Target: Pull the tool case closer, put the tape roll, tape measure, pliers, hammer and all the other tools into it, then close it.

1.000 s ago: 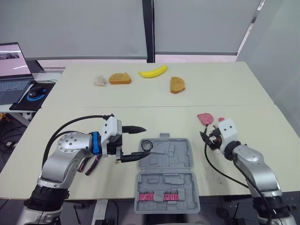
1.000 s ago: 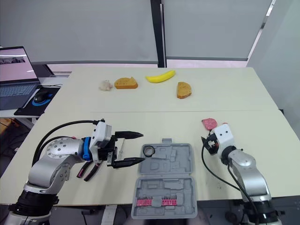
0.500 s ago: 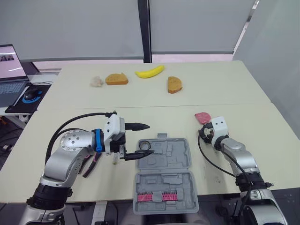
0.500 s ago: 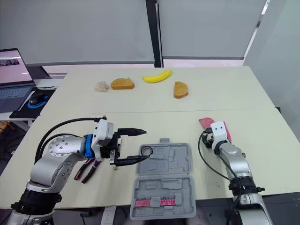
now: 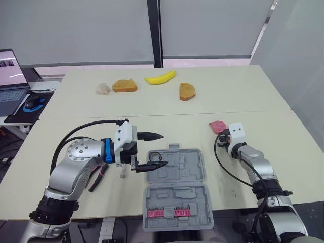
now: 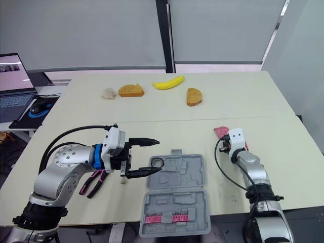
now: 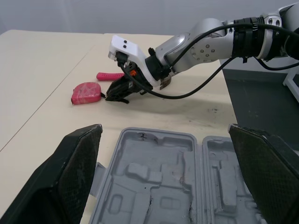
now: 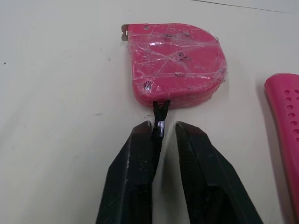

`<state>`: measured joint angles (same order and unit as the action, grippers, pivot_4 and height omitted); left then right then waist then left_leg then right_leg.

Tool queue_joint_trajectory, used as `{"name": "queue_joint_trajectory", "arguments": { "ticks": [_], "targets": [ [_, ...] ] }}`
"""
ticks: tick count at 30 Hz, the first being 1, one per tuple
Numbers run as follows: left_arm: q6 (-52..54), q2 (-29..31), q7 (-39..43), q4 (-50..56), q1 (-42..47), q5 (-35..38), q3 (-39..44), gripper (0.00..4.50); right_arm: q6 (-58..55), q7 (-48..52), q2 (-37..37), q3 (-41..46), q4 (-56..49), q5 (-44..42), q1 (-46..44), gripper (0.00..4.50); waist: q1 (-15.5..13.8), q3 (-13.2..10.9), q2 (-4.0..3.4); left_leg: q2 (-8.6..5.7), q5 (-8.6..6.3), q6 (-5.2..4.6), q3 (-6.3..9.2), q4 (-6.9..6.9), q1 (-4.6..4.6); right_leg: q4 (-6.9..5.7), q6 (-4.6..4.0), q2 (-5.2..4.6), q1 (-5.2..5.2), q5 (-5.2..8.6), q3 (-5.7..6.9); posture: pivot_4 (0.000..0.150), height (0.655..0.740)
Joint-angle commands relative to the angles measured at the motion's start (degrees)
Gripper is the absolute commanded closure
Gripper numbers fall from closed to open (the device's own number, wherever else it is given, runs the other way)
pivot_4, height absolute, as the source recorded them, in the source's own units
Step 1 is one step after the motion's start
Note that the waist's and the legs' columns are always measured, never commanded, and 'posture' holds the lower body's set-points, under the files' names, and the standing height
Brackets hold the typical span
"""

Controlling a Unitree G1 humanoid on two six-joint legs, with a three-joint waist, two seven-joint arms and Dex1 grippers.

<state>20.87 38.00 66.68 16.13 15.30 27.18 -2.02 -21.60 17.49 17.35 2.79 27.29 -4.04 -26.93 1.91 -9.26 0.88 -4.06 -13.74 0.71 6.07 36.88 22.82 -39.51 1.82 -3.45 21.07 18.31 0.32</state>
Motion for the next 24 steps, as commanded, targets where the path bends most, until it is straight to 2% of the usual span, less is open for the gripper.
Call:
{"name": "queue_joint_trajectory", "arguments": {
  "ticks": [1, 7, 12, 20, 24],
  "targets": [
    [-0.4, 0.0, -0.6, 2.4, 0.5, 0.7, -0.1, 0.0, 0.3, 1.3, 0.0, -0.1, -0.5, -0.4, -0.1, 4.48, 0.0, 0.0, 0.0, 0.01, 0.0, 0.0, -0.01, 0.0, 0.0, 0.0, 0.0, 0.0, 0.01, 0.0, -0.01, 0.15, 0.7361],
    [-4.0, -0.1, 0.3, 2.1, -0.3, -0.5, -0.5, 0.0, -1.2, 2.7, 0.5, -0.2, -5.1, -0.7, 2.3, 4.48, -0.1, 0.0, 0.0, 0.01, 0.0, 0.0, -0.02, 0.0, 0.02, 0.0, 0.0, 0.01, 0.02, 0.0, -0.03, 0.15, 0.7361],
    [-7.4, 0.6, 1.7, 2.2, -1.9, -1.3, -1.1, 0.0, -6.1, 4.2, 1.3, 0.0, -17.1, -2.0, 9.1, 4.48, -0.2, 0.0, -0.01, 0.01, 0.0, 0.0, -0.03, -0.02, 0.05, 0.02, -0.01, 0.01, 0.07, 0.01, -0.07, 0.15, 0.7361],
    [-7.8, 4.0, 5.1, 4.8, -5.4, -0.3, -1.7, 0.0, -15.8, 5.1, 3.5, 0.8, -39.0, -4.9, 24.2, 4.48, -0.3, 0.0, -0.02, 0.02, -0.01, -0.01, 0.0, -0.06, 0.07, 0.06, -0.03, 0.01, 0.08, 0.02, -0.08, 0.15, 0.7361],
    [-7.5, 6.2, 7.4, 6.8, -7.4, 0.4, -2.4, 0.0, -20.7, 5.2, 4.4, 2.5, -52.5, -6.9, 36.8, 4.48, -0.5, 0.0, -0.12, 0.04, -0.02, -0.01, 0.01, -0.07, 0.09, 0.06, -0.03, 0.0, 0.09, 0.03, -0.06, 0.15, 0.7361]
  ]
}}
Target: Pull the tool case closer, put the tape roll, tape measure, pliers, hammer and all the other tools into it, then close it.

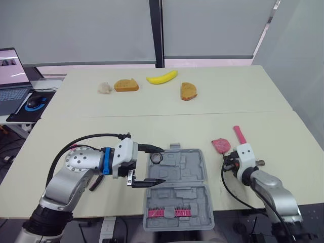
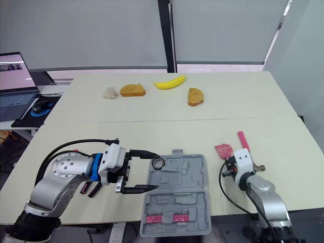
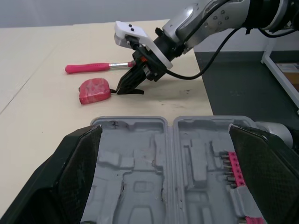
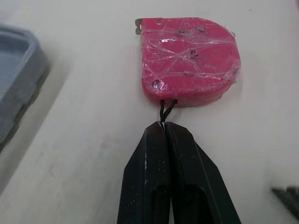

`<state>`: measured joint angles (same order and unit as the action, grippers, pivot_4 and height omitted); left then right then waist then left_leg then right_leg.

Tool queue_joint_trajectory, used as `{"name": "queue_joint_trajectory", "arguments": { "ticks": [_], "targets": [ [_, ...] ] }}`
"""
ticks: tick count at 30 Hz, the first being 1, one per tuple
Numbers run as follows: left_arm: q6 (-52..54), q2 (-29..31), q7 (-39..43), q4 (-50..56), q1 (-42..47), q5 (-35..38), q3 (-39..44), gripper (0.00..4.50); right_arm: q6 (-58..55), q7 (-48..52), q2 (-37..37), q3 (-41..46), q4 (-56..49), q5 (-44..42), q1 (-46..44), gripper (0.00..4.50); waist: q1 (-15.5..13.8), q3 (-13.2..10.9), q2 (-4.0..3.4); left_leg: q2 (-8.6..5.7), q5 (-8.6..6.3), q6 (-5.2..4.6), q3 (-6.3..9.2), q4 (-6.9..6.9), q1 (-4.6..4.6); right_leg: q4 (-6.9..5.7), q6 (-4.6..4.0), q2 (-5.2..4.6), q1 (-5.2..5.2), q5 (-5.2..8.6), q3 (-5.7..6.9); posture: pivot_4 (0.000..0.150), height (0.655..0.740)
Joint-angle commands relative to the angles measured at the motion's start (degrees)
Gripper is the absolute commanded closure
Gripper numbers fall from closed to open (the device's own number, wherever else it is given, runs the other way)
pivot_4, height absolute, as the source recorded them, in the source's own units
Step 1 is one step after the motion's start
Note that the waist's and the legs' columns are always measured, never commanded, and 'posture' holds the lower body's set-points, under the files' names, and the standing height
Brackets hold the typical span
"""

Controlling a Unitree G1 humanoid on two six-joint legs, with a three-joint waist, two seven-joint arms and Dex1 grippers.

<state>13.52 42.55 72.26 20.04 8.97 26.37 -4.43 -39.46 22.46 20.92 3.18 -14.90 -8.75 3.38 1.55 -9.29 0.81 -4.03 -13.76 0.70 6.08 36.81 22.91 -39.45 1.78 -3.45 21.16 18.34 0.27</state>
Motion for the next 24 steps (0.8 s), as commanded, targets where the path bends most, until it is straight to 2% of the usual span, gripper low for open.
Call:
{"name": "queue_joint_trajectory", "arguments": {
  "ticks": [1, 5, 10, 24],
  "targets": [
    [-0.3, 2.2, 2.5, 3.2, -1.5, 1.2, -0.1, 0.0, -3.8, 0.1, 0.9, 2.6, -13.2, -2.7, 9.4, 4.48, -0.2, 0.0, -0.06, 0.0, 0.0, 0.0, 0.01, -0.02, -0.01, 0.02, -0.02, 0.0, -0.01, 0.02, 0.01, 0.15, 0.7361],
    [0.1, 3.6, 3.7, 4.6, -3.1, 2.2, 0.0, 0.0, -6.8, 0.5, 1.8, 3.2, -21.5, -4.3, 18.0, 4.48, -0.3, 0.0, -0.09, 0.01, -0.01, 0.0, 0.07, -0.05, -0.01, 0.06, -0.04, -0.01, -0.03, 0.04, 0.08, 0.15, 0.7361],
    [0.4, 4.2, 4.6, 6.0, -4.3, 3.0, -0.3, 0.0, -7.6, 1.6, 3.8, 0.7, -26.6, -4.9, 25.7, 4.48, -0.3, 0.0, -0.09, 0.12, 0.0, 0.0, 0.07, -0.06, -0.03, 0.09, -0.06, 0.05, -0.03, 0.08, 0.15, 0.15, 0.7361],
    [-0.7, 4.2, 6.7, 5.4, -6.5, 2.6, -0.4, 0.0, -8.0, 2.0, 6.9, -2.8, -29.5, -5.9, 32.2, 4.48, -0.9, 0.0, -0.09, 0.36, -0.01, 0.01, 0.04, -0.06, -0.01, 0.42, -0.06, 0.24, -0.03, 0.07, 0.19, 0.15, 0.7361]
  ]
}}
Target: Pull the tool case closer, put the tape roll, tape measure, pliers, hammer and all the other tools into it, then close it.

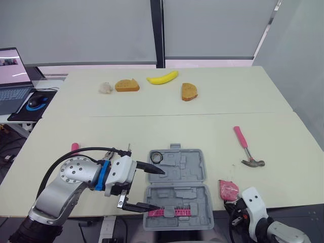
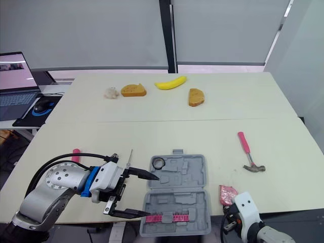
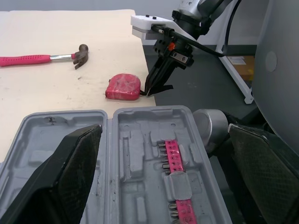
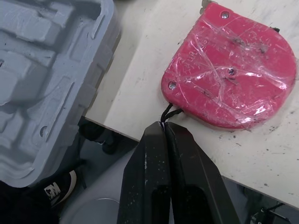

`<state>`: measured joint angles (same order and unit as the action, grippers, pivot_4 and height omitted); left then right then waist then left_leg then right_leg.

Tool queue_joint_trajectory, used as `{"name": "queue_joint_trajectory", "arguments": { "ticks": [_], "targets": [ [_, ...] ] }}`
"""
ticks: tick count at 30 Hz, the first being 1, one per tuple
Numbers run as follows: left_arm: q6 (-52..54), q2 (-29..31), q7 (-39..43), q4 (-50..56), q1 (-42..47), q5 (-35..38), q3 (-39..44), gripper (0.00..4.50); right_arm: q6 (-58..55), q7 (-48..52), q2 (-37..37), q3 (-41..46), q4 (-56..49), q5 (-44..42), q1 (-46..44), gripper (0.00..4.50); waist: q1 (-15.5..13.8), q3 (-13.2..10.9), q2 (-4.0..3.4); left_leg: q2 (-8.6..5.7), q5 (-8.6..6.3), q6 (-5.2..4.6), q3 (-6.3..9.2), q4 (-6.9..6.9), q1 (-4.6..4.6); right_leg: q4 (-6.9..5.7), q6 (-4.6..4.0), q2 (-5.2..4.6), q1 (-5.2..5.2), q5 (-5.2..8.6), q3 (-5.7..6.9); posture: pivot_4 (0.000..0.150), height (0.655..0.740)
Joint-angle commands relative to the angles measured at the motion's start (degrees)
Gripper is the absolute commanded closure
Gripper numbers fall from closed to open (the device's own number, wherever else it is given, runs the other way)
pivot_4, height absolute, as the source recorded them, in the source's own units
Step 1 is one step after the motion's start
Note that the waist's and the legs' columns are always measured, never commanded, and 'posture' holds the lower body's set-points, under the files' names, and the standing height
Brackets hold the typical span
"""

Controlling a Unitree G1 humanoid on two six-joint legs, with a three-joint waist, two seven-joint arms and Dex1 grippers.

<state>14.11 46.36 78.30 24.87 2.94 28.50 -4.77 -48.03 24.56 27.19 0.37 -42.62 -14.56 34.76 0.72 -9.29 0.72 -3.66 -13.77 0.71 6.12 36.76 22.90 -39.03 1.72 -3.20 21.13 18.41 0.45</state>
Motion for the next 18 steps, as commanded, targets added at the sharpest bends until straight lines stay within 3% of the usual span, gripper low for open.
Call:
{"name": "queue_joint_trajectory", "arguments": {
  "ticks": [1, 9, 10, 18],
  "targets": [
    [-1.5, 0.4, 0.7, 0.6, -0.6, 0.5, -0.1, 0.0, 0.7, -0.2, 0.6, 0.0, -1.8, -0.2, 1.0, 4.48, -0.1, 0.0, 0.0, 0.0, 0.0, 0.0, 0.0, 0.0, 0.0, 0.01, 0.0, 0.0, 0.0, 0.0, 0.0, 0.15, 0.7361],
    [-2.7, 0.4, 0.5, 1.0, -2.1, 0.1, -0.2, 0.0, -2.3, -0.3, -1.8, 3.7, -4.2, -4.8, 1.0, 4.48, -0.6, 0.0, -0.01, 0.03, 0.0, 0.01, 0.01, 0.0, 0.0, 0.01, 0.0, 0.02, 0.03, 0.0, 0.0, 0.15, 0.7361],
    [-2.8, 0.5, 0.5, 1.1, -2.2, 0.1, -0.2, 0.0, -3.6, 0.3, -1.5, 5.0, -5.5, -6.4, 1.5, 4.0, -0.6, 0.0, -0.01, 0.03, 0.0, 0.01, 0.01, 0.0, 0.0, 0.02, -0.01, 0.01, 0.03, 0.0, 0.0, 0.15, 0.7361],
    [-3.1, 0.7, 0.2, 1.5, -3.3, 0.1, 0.1, 0.0, -5.1, 12.6, 10.8, 16.9, -14.5, -14.7, 8.1, 2.31, -0.7, 0.0, -0.01, 0.04, -0.01, 0.0, -0.02, 0.0, 0.01, 0.05, 0.0, 0.02, -0.06, 0.0, 0.03, 0.15, 0.7361]
  ]
}}
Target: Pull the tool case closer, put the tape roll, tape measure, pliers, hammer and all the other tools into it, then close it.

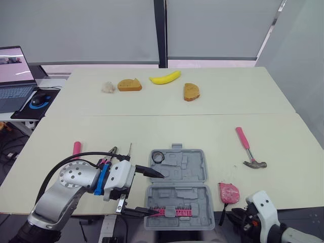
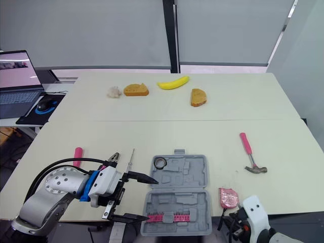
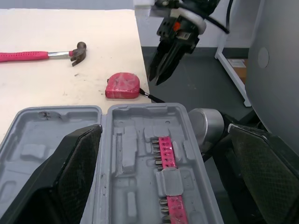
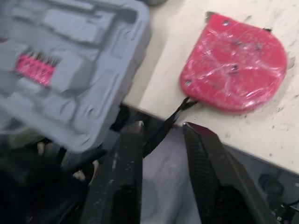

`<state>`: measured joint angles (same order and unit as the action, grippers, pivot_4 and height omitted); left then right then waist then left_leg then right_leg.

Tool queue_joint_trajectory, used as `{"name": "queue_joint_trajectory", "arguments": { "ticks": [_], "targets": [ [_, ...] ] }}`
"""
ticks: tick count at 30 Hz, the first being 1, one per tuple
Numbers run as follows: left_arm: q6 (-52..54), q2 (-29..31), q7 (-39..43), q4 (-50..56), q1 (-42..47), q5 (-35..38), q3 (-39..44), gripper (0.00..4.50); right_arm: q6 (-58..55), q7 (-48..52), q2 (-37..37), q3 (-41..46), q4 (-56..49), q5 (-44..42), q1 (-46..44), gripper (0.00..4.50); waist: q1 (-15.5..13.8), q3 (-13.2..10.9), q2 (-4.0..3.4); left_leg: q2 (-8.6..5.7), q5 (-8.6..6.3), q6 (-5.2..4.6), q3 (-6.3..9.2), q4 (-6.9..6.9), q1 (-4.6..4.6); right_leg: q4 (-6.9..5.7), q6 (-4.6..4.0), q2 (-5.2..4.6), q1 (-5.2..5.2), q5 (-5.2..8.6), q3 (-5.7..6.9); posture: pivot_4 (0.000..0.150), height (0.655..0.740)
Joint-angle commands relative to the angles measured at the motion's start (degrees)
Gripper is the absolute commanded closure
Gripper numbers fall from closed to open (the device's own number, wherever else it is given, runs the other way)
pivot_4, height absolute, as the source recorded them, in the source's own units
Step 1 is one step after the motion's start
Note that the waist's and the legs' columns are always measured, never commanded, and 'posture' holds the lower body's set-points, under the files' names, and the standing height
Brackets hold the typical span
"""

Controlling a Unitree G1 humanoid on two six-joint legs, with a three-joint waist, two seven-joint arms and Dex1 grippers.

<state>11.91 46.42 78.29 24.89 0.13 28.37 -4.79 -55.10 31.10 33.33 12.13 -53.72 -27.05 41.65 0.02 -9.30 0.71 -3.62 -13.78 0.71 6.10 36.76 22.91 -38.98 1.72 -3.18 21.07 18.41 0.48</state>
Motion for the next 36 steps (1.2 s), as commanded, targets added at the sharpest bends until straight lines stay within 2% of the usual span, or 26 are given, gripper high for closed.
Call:
{"name": "queue_joint_trajectory", "arguments": {
  "ticks": [1, 4, 8, 12, 18, 36],
  "targets": [
    [-0.9, 0.6, 0.1, 1.5, -0.6, 0.3, 0.1, 0.0, 5.4, 9.1, 7.9, 6.3, -3.1, -0.8, 1.4, 2.06, 0.1, 0.0, 0.01, 0.02, 0.0, 0.0, -0.01, 0.01, 0.0, 0.0, 0.01, 0.0, -0.04, 0.0, 0.02, 0.15, 0.7361],
    [-0.8, 0.6, 0.0, 1.8, -0.7, 0.3, -0.1, 0.0, 16.5, 16.2, 15.2, 7.4, 1.0, 3.8, -0.4, 1.28, 0.1, 0.0, 0.04, 0.07, 0.0, 0.0, -0.07, 0.04, -0.07, 0.01, 0.22, 0.03, -0.18, 0.12, 0.08, 0.15, 0.7361],
    [-0.6, 0.5, -0.2, 2.2, -0.6, 0.5, -0.3, 0.0, 28.8, 21.9, 19.9, 4.3, 10.3, 8.5, -7.5, 0.03, 0.0, -0.1, 0.12, 0.09, 0.0, 0.0, -0.07, 0.05, -0.09, 0.02, 0.2, 0.05, -0.27, 0.11, 0.11, 0.15, 0.7361],
    [0.0, 0.5, -0.2, 2.8, -0.3, 1.1, -0.4, 0.0, 39.2, 25.9, 22.7, -2.9, 20.4, 14.1, -16.8, 0.03, 0.0, -0.1, 0.17, 0.08, 0.0, 0.0, -0.07, 0.06, -0.09, 0.05, -0.02, 0.04, -0.31, -0.02, 0.11, 0.15, 0.7361],
    [0.7, 0.8, -0.2, 3.6, 0.4, 1.5, -0.7, 0.0, 41.8, 28.8, 24.6, -11.7, 28.9, 19.4, -25.9, 0.03, 0.0, -0.1, 0.15, 0.08, 0.0, 0.0, -0.05, 0.07, -0.09, 0.05, -0.04, 0.04, -0.33, -0.03, 0.11, 0.15, 0.7361],
    [1.3, 0.8, 0.4, 3.4, 2.0, 1.9, -1.9, 0.0, 49.5, 31.1, 22.0, -21.0, 41.4, 24.5, -34.5, 0.03, 0.0, -0.1, 0.14, 0.07, 0.0, 0.0, -0.03, 0.07, -0.1, 0.04, -0.07, 0.05, -0.34, -0.05, 0.1, 0.15, 0.7361]
  ]
}}
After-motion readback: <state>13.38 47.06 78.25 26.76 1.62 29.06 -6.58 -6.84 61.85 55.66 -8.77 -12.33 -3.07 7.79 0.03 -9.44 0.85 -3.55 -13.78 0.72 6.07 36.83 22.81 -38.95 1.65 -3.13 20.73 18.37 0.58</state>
